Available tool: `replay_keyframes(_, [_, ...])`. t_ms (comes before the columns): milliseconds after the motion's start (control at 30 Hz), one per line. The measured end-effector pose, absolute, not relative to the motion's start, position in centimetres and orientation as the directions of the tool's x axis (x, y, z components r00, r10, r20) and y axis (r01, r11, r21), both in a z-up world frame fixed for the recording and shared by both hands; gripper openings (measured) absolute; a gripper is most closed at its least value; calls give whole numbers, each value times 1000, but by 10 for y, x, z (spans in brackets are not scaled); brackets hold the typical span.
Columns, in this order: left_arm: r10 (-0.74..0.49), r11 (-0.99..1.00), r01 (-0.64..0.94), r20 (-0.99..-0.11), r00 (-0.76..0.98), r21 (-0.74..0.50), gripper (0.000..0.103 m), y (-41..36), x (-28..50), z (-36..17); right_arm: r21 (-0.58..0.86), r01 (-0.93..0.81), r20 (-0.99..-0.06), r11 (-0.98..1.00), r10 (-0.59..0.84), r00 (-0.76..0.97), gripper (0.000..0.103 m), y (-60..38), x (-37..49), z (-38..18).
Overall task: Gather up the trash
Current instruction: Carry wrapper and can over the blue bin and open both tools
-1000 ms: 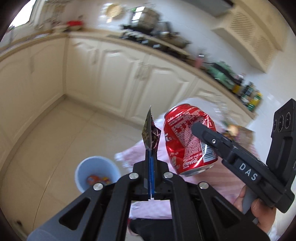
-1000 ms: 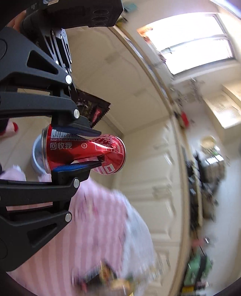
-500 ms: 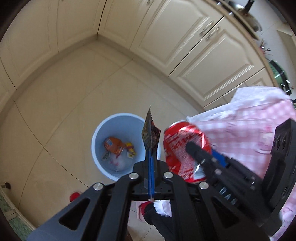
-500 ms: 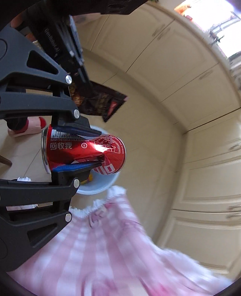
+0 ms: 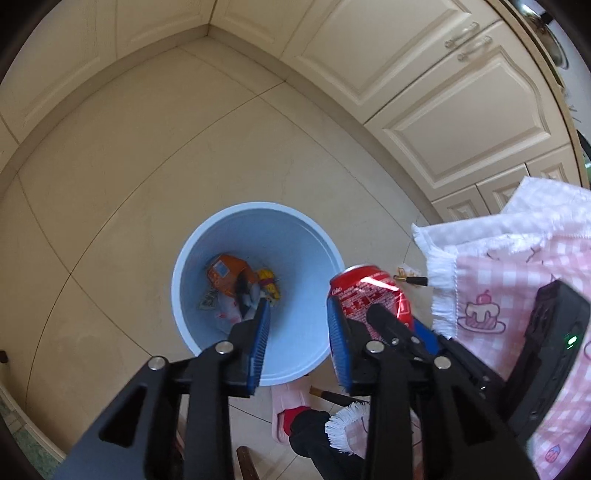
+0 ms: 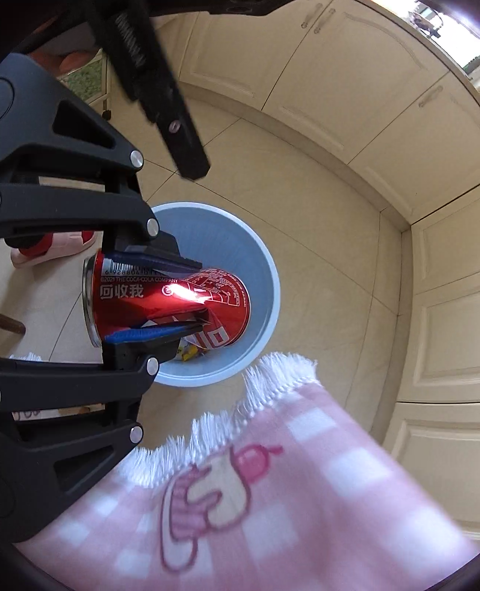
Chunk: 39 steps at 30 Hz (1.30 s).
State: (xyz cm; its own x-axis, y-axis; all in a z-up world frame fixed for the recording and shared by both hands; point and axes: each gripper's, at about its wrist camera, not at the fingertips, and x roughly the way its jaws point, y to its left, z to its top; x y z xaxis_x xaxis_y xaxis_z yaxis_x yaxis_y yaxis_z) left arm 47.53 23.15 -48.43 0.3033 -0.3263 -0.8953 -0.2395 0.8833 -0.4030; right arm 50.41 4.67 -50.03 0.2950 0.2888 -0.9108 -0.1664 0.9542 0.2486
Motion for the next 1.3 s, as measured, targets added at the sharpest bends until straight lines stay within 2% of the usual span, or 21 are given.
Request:
replay_keyframes(33, [-316,884,-251,-901,298,-393,40,234,475,-485,250,-167,-913,954,289,288,27,47,503,-505])
replay_keyframes(300, [-219,926,-266,-955,199,-268,41,228,476,-503,275,-173,-920,946,311,239,27,56,508,-525])
replay_keyframes(367, [-196,935,-260,-961,192,-243,44,227,475,-503,278,-182,-915,943,318,250,27,58,508,-527])
replay_keyframes(1067, [-186,939,-262,-970,155,-222,50,230,475,-508,242,-178,-908,954,287,305,29,56,510,-526])
replay_keyframes(1300, [-180,928,-279,-954,239,-245,50,240,460,-486,159,-233,-899,959,238,368,29,62,490,-485])
